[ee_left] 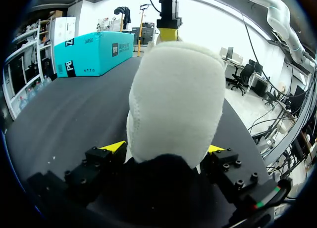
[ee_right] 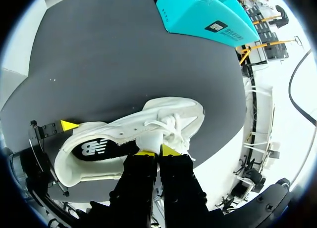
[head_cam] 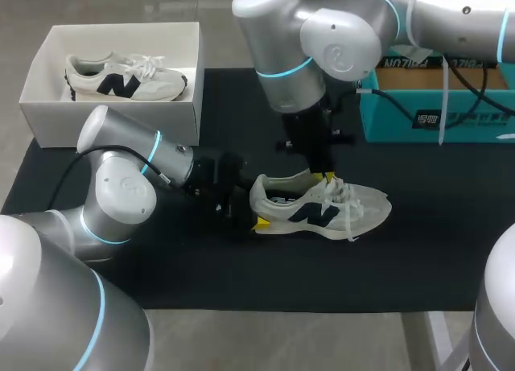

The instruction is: Take the shoe out of the shoebox, open the shoe tongue, remove and reinsert the insole, then place the shoe into the shoebox

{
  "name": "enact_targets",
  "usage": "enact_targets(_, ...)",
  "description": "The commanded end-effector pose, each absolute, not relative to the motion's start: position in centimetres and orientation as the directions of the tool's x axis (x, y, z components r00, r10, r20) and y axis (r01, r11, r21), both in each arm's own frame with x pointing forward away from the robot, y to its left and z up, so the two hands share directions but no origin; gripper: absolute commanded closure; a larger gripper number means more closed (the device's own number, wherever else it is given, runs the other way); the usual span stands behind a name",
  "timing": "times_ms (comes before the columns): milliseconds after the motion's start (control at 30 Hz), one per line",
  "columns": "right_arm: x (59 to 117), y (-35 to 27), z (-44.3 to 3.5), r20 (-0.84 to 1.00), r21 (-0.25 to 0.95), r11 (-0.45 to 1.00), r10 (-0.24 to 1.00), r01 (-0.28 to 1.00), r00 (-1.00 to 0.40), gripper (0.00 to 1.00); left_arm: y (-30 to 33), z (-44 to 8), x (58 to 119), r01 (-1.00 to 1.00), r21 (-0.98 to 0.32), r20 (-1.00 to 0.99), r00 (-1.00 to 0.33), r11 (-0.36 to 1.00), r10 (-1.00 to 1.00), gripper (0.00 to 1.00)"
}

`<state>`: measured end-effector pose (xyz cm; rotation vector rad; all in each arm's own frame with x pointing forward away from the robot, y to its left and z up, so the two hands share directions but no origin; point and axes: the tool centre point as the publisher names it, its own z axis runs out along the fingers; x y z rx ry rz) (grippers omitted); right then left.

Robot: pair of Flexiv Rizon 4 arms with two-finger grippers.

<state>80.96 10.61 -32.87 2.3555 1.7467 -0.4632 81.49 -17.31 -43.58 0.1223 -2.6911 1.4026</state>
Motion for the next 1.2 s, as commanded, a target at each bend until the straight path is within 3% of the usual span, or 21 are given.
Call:
enact_targets(33, 80.7, 8.8, -32.8, -0.325, -0.05, -0.313, 0.903, 0.948, 0.281, 1.0, -17.5, -44.0, 81.7, -0.12, -0.811, 0.13, -0.991, 0.573, -0.023, 1.0)
enact_targets(533, 78.9, 1.8, -31.8, -0.316, -0.022, -0.413, 0.867, 0.91, 0.386, 1.0, -17.5, -44.0, 81.7, -0.12, -0.811, 0.13, -0.991, 0.573, -0.023, 1.0)
enact_targets(933, 77.4, -1.5, -33.8, -0.312, -0.054, -0.45, 0.856, 0.891, 0.413, 1.0, -17.5, -44.0, 81.7, -0.12, -0.811, 0.13, -0.991, 0.573, -0.023, 1.0)
enact_targets(967, 77.3, -1.6, -34.1, -0.309, -0.058, -0.456, 0.854, 0.888, 0.418, 0.93, -17.5, -44.0, 81.7, -0.12, -0.811, 0.13, -0.991, 0.573, -0.023, 1.0)
enact_targets(1000, 77.2, -1.7, -34.3, -0.307, -0.062, -0.457, 0.855, 0.887, 0.419, 0.75, -17.5, -44.0, 81.7, -0.12, -0.811, 0.13, -0.991, 0.573, -0.023, 1.0)
enact_targets(1033, 77.2, -1.7, -34.4, -0.306, -0.066, -0.458, 0.855, 0.886, 0.419, 0.65, -17.5, -44.0, 81.7, -0.12, -0.811, 0.13, -0.991, 0.573, -0.023, 1.0)
enact_targets(1100, 77.2, -1.8, -34.7, -0.304, -0.074, -0.46, 0.855, 0.885, 0.419, 0.51, -17.5, -44.0, 81.7, -0.12, -0.811, 0.13, -0.991, 0.573, -0.023, 1.0)
enact_targets(1200, 77.2, -1.5, -34.8, -0.302, -0.077, -0.461, 0.856, 0.884, 0.42, 0.08, -17.5, -44.0, 81.7, -0.12, -0.811, 0.13, -0.991, 0.573, -0.023, 1.0)
